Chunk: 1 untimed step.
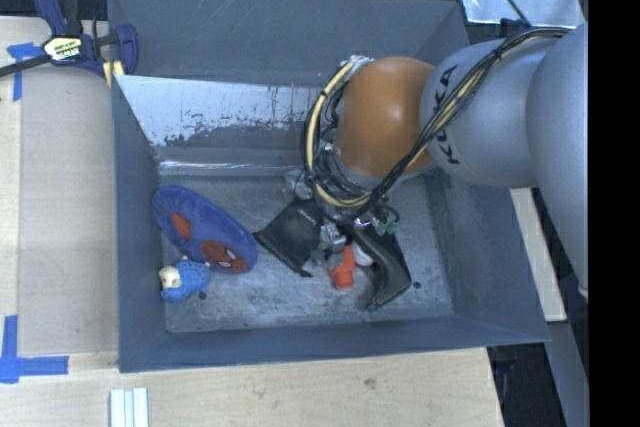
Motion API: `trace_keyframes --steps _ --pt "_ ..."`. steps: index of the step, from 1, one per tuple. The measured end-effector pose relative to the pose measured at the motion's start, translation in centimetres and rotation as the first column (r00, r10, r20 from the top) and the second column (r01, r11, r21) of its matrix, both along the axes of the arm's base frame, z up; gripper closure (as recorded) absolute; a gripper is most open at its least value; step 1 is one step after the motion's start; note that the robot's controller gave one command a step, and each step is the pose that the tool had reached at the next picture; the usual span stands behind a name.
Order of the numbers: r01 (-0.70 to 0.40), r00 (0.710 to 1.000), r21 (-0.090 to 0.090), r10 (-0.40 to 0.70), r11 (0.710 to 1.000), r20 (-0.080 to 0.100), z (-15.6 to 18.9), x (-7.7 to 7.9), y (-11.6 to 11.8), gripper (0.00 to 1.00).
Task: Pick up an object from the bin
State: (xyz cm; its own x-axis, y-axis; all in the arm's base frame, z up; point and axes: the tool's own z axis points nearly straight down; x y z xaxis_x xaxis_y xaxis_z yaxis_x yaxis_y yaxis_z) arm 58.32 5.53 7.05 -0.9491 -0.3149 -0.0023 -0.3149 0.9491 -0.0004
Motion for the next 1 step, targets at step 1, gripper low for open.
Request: trace_keyframes --steps 1 --pt "0.001 1.000 0.001 -0.001 1.000 0.001 0.06 0.04 0.10 1.00"
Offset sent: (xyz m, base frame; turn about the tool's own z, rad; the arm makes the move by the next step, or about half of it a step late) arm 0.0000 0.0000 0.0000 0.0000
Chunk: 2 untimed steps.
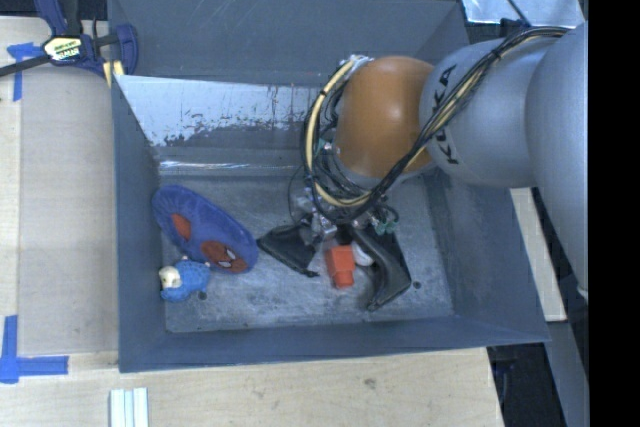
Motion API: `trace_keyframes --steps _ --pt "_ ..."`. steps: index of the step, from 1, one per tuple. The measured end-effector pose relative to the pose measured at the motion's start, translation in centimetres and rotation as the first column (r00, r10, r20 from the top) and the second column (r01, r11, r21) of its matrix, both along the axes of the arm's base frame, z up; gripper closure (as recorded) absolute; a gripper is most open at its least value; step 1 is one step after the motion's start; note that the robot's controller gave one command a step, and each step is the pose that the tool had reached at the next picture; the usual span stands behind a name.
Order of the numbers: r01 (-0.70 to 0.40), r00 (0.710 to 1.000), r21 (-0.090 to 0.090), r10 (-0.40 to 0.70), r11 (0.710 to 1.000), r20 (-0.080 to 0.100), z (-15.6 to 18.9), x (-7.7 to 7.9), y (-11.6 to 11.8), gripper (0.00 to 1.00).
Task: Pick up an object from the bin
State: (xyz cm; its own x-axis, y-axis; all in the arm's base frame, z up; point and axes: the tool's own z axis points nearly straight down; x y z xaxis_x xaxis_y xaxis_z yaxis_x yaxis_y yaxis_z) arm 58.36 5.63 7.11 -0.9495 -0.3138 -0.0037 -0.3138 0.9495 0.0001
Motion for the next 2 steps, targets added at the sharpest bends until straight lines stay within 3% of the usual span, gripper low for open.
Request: trace_keyframes --steps 1,2 --pt "-0.029 1.000 0.000 0.029 1.000 0.008 11.7 -1.5 0.1 1.00" --pt "-0.016 1.000 0.000 0.016 1.000 0.011 19.4 0.2 0.8 1.00"
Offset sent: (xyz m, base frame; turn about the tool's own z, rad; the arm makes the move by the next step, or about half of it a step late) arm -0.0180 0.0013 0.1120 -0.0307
